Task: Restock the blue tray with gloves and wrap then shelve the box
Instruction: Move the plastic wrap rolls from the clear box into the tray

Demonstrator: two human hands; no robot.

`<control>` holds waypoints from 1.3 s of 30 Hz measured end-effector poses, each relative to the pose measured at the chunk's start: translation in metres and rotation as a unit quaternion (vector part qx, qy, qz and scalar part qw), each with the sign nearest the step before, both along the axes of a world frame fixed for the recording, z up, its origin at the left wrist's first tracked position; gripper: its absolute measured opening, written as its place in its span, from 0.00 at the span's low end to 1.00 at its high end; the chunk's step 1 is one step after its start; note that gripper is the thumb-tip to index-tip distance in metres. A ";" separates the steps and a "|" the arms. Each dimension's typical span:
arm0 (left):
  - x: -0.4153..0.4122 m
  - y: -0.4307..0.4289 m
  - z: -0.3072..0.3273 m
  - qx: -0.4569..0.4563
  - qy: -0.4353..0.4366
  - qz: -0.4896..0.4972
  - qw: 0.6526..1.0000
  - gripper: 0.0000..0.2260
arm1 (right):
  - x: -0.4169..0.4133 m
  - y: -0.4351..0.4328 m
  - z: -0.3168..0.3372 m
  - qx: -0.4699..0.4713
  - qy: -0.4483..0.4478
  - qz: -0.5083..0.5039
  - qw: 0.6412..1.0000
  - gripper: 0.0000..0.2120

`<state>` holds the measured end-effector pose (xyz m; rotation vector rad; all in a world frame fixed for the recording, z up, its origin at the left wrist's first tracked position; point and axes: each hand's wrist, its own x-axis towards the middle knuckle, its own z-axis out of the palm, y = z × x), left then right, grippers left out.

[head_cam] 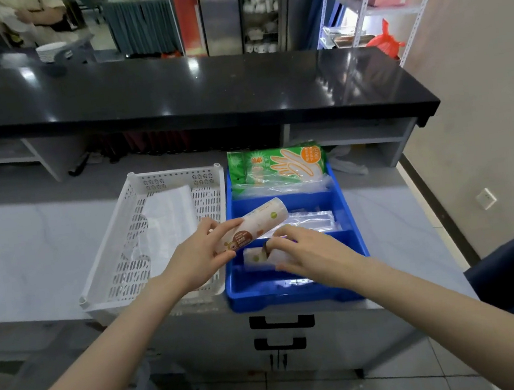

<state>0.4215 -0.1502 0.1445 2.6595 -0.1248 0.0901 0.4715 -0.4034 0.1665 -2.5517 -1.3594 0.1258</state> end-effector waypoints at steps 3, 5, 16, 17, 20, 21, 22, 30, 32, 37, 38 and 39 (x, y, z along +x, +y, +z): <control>0.004 -0.013 0.001 0.007 0.005 -0.011 1.000 0.28 | -0.002 -0.022 0.016 0.039 0.027 -0.053 0.997 0.21; 0.006 -0.021 0.003 0.026 -0.001 -0.022 0.999 0.27 | -0.003 -0.034 0.027 0.105 0.070 -0.110 0.986 0.22; 0.010 -0.085 -0.015 0.033 0.011 -0.117 0.993 0.25 | 0.018 -0.024 0.067 0.073 -0.026 -0.113 0.991 0.28; 0.008 -0.090 -0.019 0.018 0.021 -0.112 0.993 0.23 | 0.020 -0.019 0.064 0.052 -0.012 -0.105 0.993 0.29; 0.001 -0.094 -0.030 -0.065 0.063 -0.085 0.992 0.18 | 0.019 -0.006 0.052 0.003 0.005 -0.096 0.995 0.32; -0.001 -0.090 -0.032 -0.067 0.055 -0.074 0.994 0.16 | 0.019 -0.002 0.047 -0.010 -0.003 -0.091 0.996 0.32; -0.003 -0.084 -0.033 -0.053 0.029 -0.061 0.996 0.14 | 0.018 0.003 0.042 -0.016 -0.006 -0.084 0.996 0.32; -0.019 -0.030 -0.023 -0.031 -0.121 0.059 0.990 0.17 | 0.016 0.029 -0.005 -0.078 -0.015 -0.036 0.996 0.33; -0.020 -0.032 -0.023 -0.054 -0.089 0.045 0.994 0.22 | 0.012 0.031 -0.016 -0.082 -0.006 -0.023 0.996 0.34; -0.021 -0.040 -0.027 -0.056 -0.055 -0.005 0.997 0.28 | 0.012 0.014 -0.023 -0.036 0.068 -0.068 0.995 0.33; -0.021 -0.041 -0.026 -0.044 -0.057 -0.016 0.997 0.27 | 0.014 0.004 -0.023 -0.025 0.070 -0.079 0.994 0.32; -0.022 -0.042 -0.026 -0.031 -0.060 -0.021 0.998 0.25 | 0.017 -0.008 -0.022 -0.024 0.063 -0.085 0.994 0.32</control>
